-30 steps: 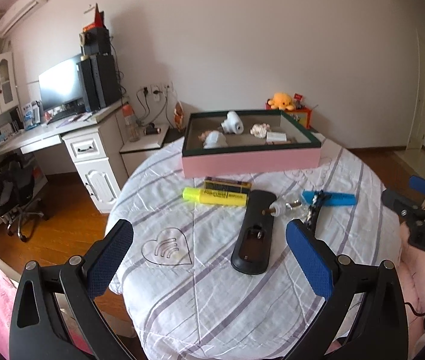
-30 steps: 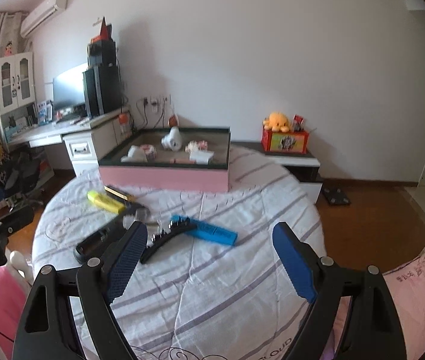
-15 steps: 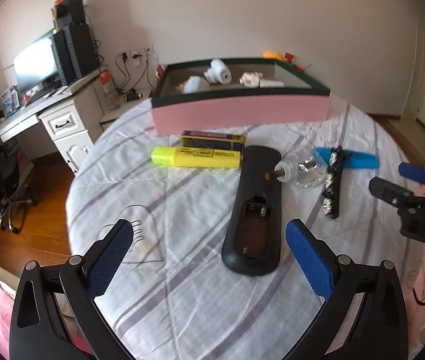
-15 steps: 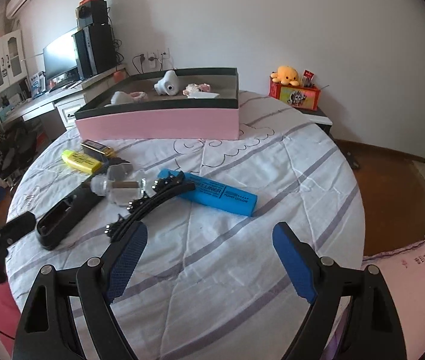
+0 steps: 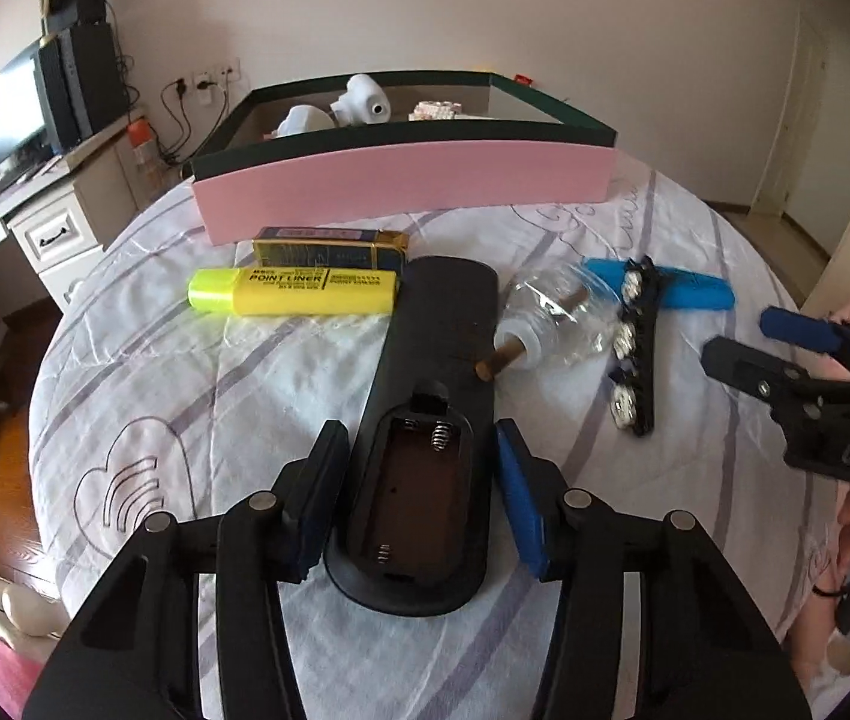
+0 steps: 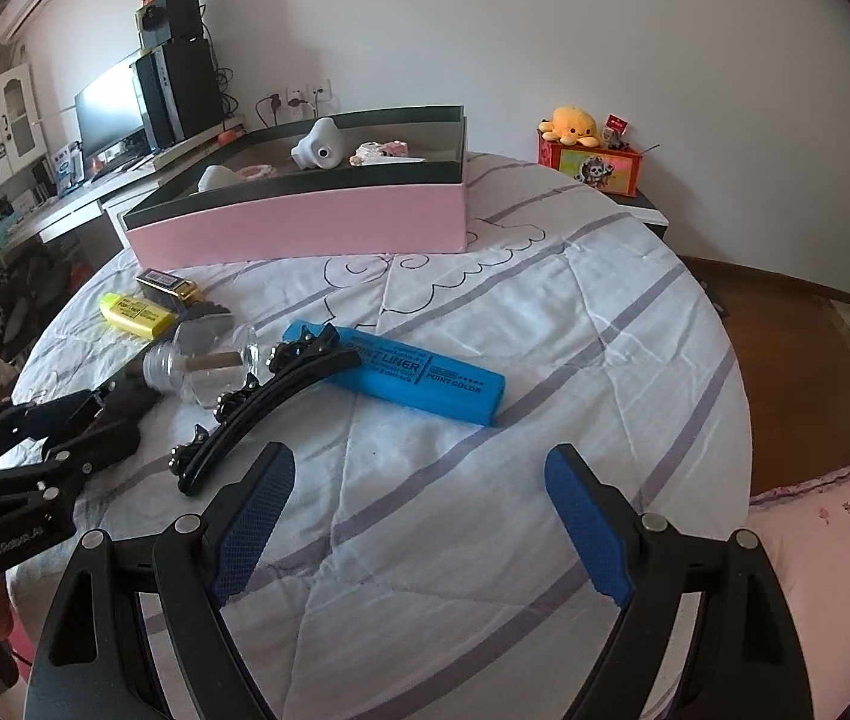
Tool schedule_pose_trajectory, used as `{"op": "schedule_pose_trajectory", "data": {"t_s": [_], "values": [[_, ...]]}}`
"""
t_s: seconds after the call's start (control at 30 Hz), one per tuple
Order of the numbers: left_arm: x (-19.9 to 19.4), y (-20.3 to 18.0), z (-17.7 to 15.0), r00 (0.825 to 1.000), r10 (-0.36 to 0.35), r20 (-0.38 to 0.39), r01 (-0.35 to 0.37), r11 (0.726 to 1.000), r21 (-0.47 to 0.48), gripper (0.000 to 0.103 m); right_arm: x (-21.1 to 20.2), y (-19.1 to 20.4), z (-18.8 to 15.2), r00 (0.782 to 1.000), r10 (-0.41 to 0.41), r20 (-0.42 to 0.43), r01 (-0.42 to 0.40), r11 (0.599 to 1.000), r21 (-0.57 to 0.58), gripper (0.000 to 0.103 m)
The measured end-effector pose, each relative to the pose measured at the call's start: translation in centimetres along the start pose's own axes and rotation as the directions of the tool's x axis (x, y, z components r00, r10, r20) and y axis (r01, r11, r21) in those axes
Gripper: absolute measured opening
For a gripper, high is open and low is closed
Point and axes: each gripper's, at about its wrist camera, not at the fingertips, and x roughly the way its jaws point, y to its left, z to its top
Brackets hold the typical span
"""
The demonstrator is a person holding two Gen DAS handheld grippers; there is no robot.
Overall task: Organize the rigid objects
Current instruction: 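Grasp the black remote with the left tool while the right tool grasps the black hair clip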
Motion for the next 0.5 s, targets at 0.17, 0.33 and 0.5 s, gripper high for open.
{"op": "schedule_pose_trajectory", "data": {"t_s": [0.17, 0.33, 0.5], "values": [[-1.6, 0.7, -1.6, 1.000, 0.005, -0.005, -0.005, 1.000, -0.015, 0.047, -0.1, 1.6, 0.3, 0.999, 0.040, 0.003, -0.040, 0.999, -0.004, 0.087], [-3.0, 1.5, -2.9, 0.999, 0.030, -0.013, -0.030, 0.999, -0.028, 0.047, 0.4, 4.2, 0.5, 0.997, 0.074, -0.021, -0.074, 0.997, -0.037, 0.087], [-3.5, 2.0, -3.5, 0.999, 0.041, -0.011, -0.041, 0.998, -0.042, 0.049, 2.0, 6.2, 0.8, 0.996, 0.069, -0.051, -0.072, 0.996, -0.057, 0.087]]}}
